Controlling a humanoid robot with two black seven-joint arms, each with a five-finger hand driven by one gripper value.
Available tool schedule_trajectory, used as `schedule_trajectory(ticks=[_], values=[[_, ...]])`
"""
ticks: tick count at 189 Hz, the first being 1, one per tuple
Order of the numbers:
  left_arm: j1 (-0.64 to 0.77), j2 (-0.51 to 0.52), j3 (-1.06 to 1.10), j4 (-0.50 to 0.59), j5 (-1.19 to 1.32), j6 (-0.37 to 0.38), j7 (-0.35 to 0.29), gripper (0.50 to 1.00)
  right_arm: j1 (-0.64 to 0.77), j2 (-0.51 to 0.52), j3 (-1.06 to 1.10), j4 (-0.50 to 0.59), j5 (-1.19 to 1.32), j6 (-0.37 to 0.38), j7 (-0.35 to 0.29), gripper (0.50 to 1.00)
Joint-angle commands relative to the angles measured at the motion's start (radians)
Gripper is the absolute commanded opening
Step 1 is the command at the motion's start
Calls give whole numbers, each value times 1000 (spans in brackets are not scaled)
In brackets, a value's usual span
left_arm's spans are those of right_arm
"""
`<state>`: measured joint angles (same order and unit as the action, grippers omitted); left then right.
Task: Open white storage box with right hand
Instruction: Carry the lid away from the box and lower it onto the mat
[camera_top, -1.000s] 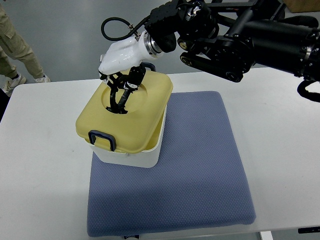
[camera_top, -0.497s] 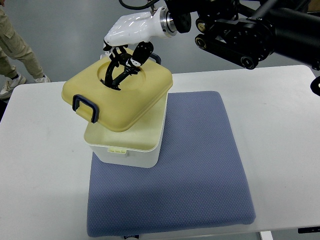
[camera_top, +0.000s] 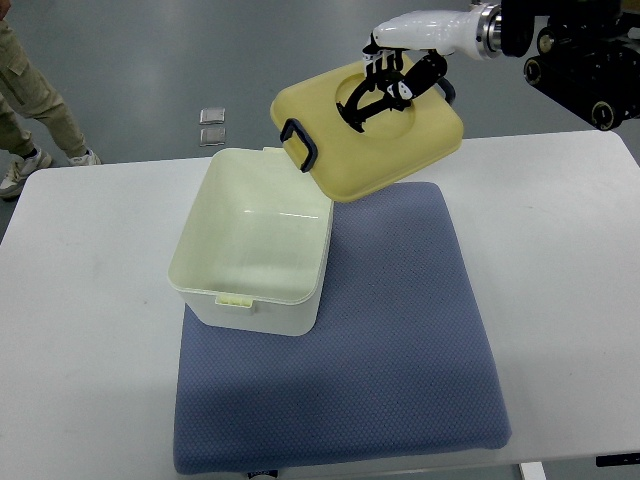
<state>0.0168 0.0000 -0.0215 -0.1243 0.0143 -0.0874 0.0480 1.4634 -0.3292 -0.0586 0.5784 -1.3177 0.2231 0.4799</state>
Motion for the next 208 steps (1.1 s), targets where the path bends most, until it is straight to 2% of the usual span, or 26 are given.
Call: schedule_trajectory(ticks=[1,79,155,208], values=[[0,0,-2,0,-1,0,0,1000,-29,-34,-3,-6,0,-2,0,500],[0,0,-2,-2,-1,0,0,1000,-104,-123,-10,-6,-20,-5,0,500],[0,0,-2,-3,-1,0,0,1000,-163,-108,0,-5,-17,-18,2,500],[0,0,-2,-3,-1,0,0,1000,-172,-56,9,-5,0,-22,6,500]])
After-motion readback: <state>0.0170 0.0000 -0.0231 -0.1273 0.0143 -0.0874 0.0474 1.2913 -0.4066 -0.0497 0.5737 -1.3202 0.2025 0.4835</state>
